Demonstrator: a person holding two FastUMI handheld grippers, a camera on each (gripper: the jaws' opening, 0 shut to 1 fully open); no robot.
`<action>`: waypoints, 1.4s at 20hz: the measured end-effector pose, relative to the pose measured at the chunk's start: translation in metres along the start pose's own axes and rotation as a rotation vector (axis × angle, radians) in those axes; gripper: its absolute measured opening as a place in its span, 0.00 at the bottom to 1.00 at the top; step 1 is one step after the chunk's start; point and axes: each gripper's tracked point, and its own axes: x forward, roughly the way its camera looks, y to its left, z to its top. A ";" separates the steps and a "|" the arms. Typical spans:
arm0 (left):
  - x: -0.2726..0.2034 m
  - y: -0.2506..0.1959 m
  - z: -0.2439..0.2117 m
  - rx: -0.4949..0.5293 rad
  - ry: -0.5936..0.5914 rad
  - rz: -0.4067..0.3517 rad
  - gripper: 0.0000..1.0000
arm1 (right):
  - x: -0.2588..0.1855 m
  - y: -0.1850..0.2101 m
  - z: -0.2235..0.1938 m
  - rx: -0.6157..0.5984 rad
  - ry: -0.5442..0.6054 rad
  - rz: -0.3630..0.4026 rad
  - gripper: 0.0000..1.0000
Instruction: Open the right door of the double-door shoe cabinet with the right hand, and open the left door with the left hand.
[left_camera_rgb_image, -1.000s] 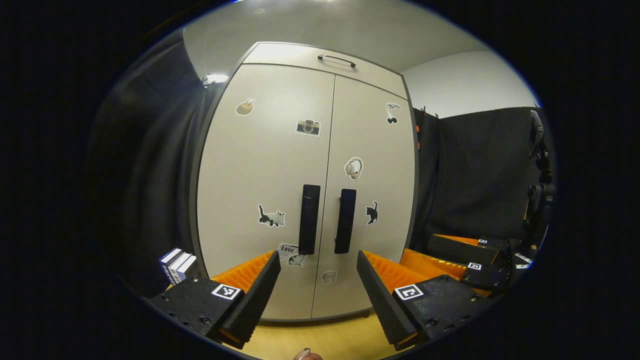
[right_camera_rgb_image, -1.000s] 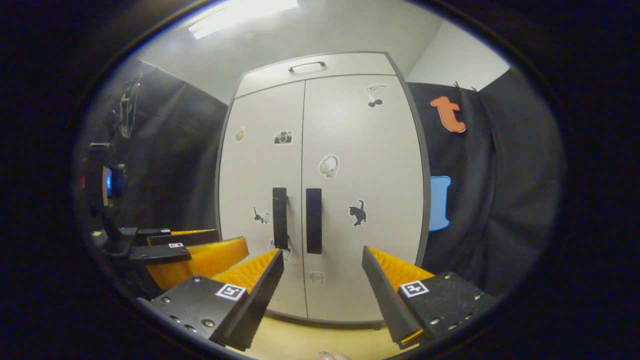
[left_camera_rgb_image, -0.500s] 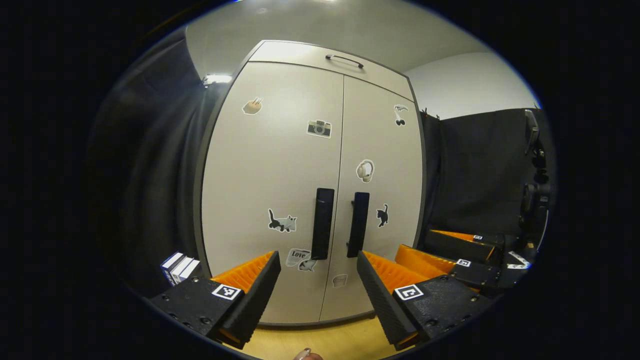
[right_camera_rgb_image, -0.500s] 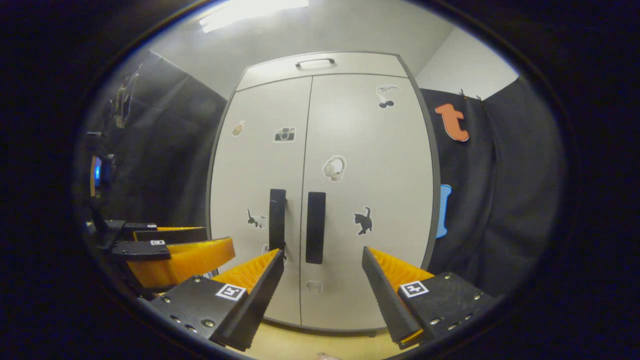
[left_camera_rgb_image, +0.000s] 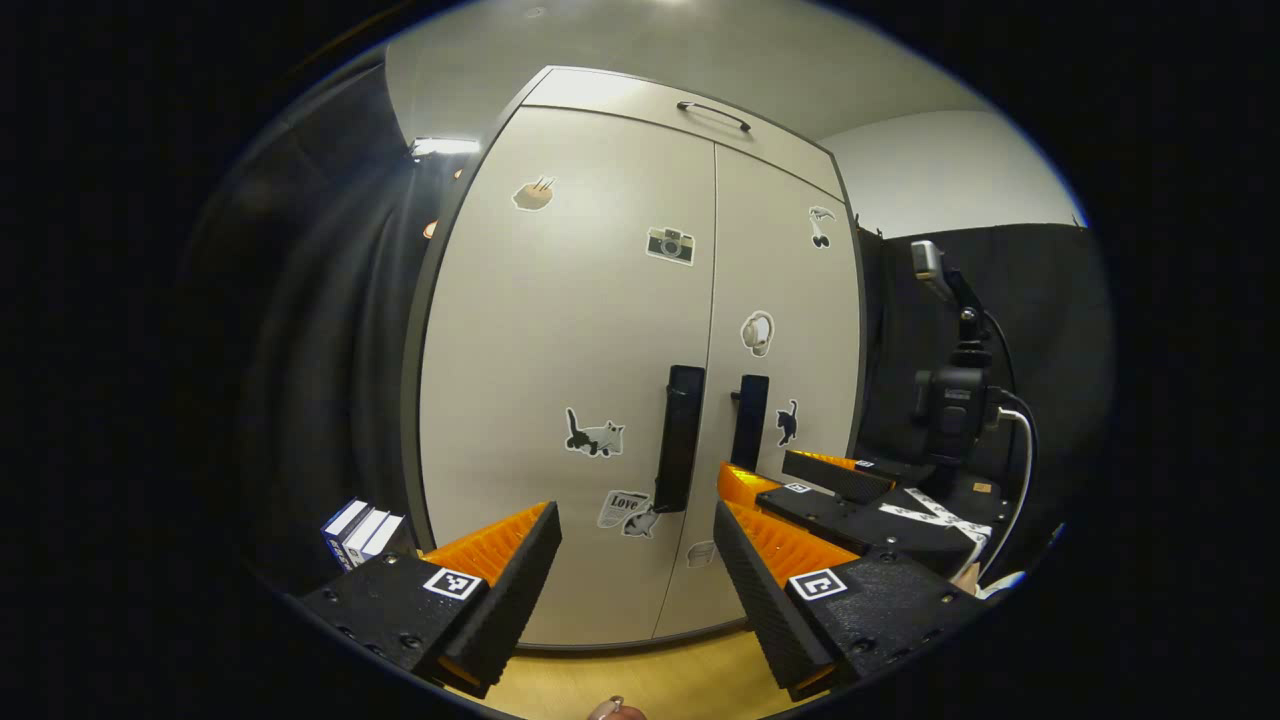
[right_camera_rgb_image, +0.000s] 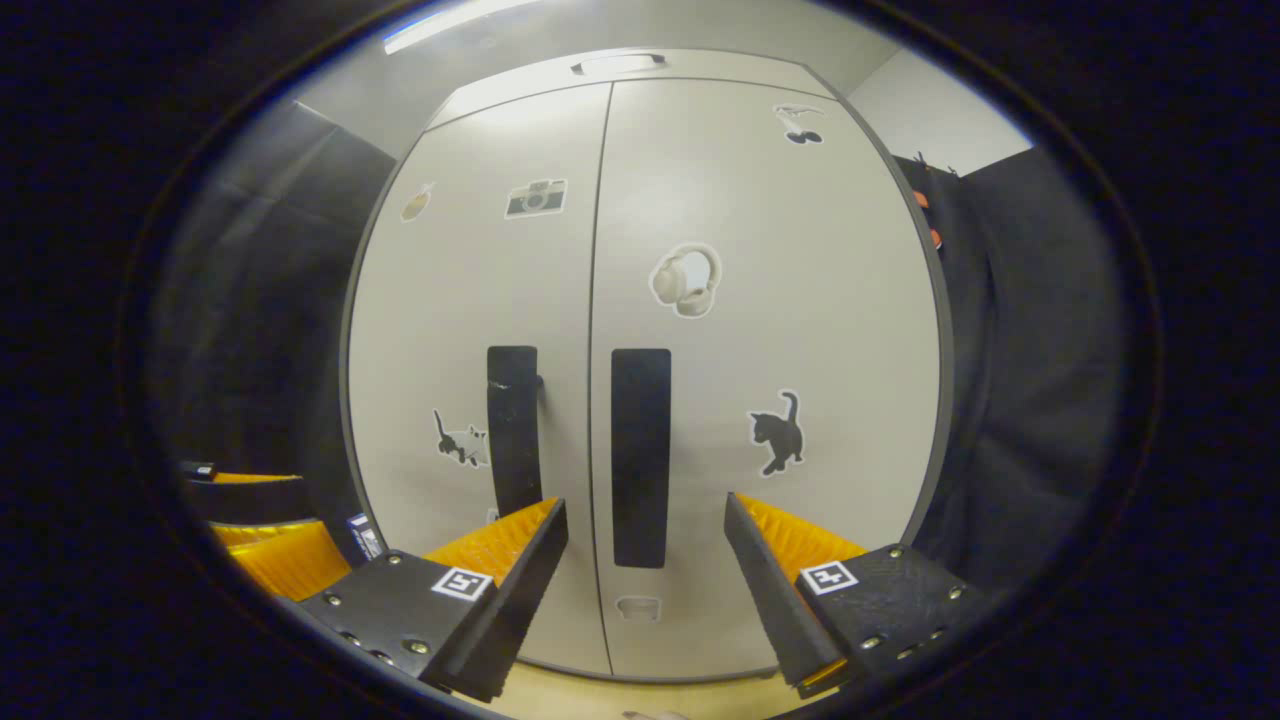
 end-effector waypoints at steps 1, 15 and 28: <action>0.001 0.003 0.000 -0.001 -0.001 0.000 0.96 | 0.003 0.001 0.000 0.002 -0.003 -0.010 0.96; 0.009 0.035 -0.006 -0.011 0.018 0.012 0.96 | 0.029 -0.002 -0.019 -0.020 0.038 -0.113 0.35; 0.011 0.034 -0.014 -0.040 0.045 -0.017 0.96 | 0.020 -0.001 -0.019 -0.017 0.057 -0.034 0.21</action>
